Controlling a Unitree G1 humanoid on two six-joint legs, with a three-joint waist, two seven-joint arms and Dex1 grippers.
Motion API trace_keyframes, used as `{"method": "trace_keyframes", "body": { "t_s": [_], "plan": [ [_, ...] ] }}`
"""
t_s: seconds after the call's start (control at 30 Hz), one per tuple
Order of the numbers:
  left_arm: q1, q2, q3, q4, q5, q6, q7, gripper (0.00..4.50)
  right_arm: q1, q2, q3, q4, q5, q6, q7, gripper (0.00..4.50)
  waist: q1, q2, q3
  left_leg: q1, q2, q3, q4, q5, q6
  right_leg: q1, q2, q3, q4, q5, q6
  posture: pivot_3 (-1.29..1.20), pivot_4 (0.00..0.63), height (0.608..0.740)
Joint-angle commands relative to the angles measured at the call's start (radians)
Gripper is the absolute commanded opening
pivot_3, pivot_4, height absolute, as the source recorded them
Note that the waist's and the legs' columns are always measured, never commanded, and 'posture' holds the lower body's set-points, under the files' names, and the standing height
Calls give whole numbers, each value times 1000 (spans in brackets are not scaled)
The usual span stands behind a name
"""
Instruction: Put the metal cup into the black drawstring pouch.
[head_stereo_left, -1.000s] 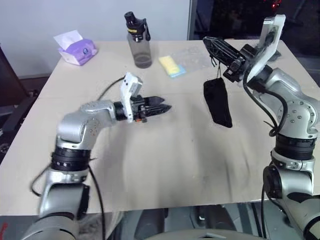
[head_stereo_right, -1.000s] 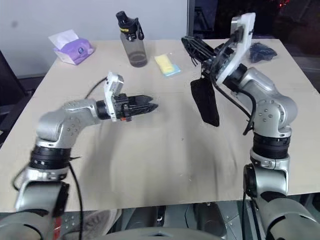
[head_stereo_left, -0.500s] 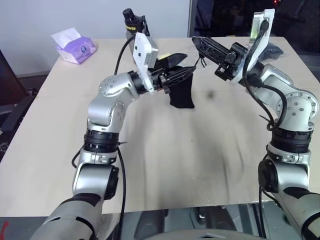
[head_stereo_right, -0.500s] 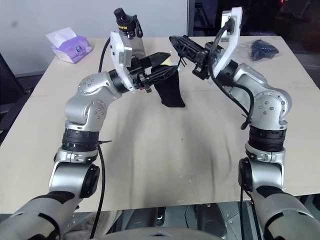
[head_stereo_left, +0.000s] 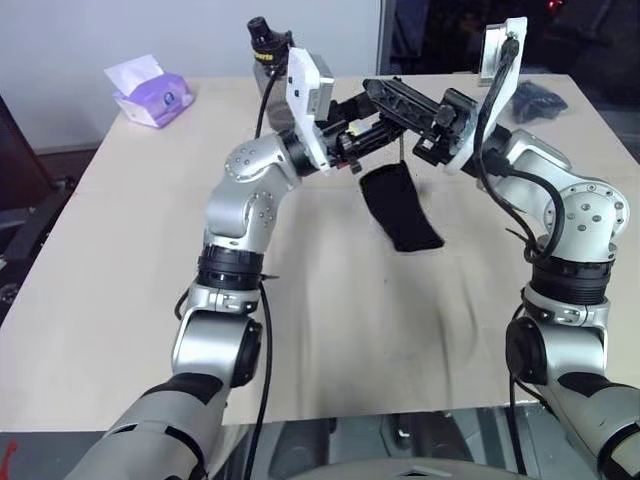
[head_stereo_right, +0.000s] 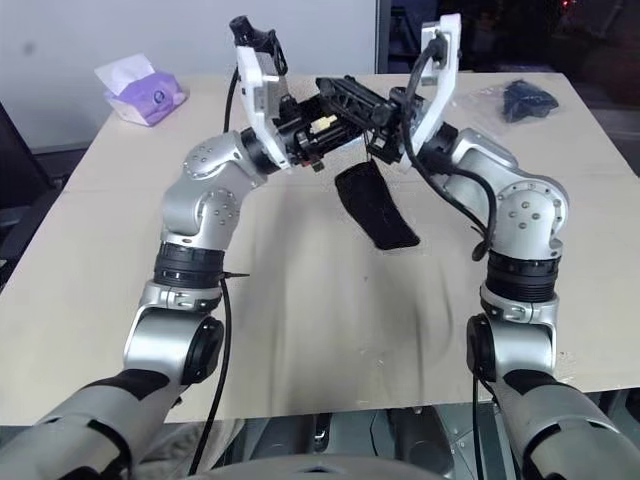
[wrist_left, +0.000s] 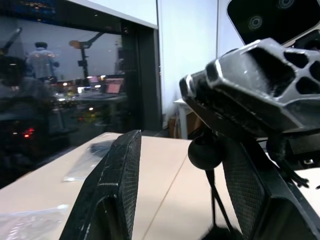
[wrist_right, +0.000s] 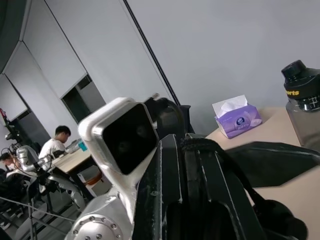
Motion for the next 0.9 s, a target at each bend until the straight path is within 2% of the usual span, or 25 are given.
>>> {"method": "trace_keyframes", "body": {
  "t_s": [0.03,0.07,0.13,0.17,0.2,0.23,0.33,0.53,0.67,0.9],
  "plan": [
    [-30,-3,19,-28,-19,-19,-13,2454,-15,-1,4,-37,21,2,-8,0,-1,0,0,0,0,0,0,0,0,0,0,0,1,0,0,0,150,740],
    [-28,-3,20,-28,-20,-18,-14,2454,-14,0,4,-39,23,2,-9,0,-1,0,0,1,0,0,0,0,0,0,0,0,1,0,0,0,150,740],
    [-26,-3,26,-30,-25,-18,-16,1965,-12,2,7,-40,22,-1,-9,0,-1,0,0,1,0,-1,0,0,0,0,0,0,2,0,0,0,150,740],
    [-26,-4,33,-34,-36,-12,-20,1865,-9,2,9,-40,19,-3,-9,0,-1,0,0,1,0,0,0,0,0,0,0,0,2,0,0,0,150,740],
    [-24,-3,36,-39,-45,-5,-26,1321,-7,2,10,-41,18,-4,-9,0,-1,0,0,1,0,0,0,0,0,0,0,0,2,0,0,0,150,740],
    [-21,-2,37,-42,-46,-3,-25,979,-6,3,11,-41,18,-5,-10,0,0,0,0,1,0,0,1,0,0,0,0,0,2,0,0,0,150,740],
    [-11,0,27,-37,-29,-3,-13,188,-12,8,10,-40,19,-15,-11,0,0,0,0,1,0,0,1,0,0,0,0,0,2,0,0,0,150,740],
    [29,33,-39,-49,14,60,-30,191,-68,28,-7,-21,-23,-101,-17,0,-3,0,0,1,0,0,1,0,0,0,0,0,3,0,0,0,150,740],
    [45,42,-62,-33,56,80,-1,191,-175,85,-93,35,-53,-312,-13,0,-2,0,0,1,0,0,1,0,0,-1,1,0,4,0,0,0,150,740],
    [64,55,-100,19,143,48,20,191,-284,171,-238,82,95,-479,-67,0,0,0,0,1,0,0,1,0,0,0,0,0,4,0,0,0,150,740]
  ]
}}
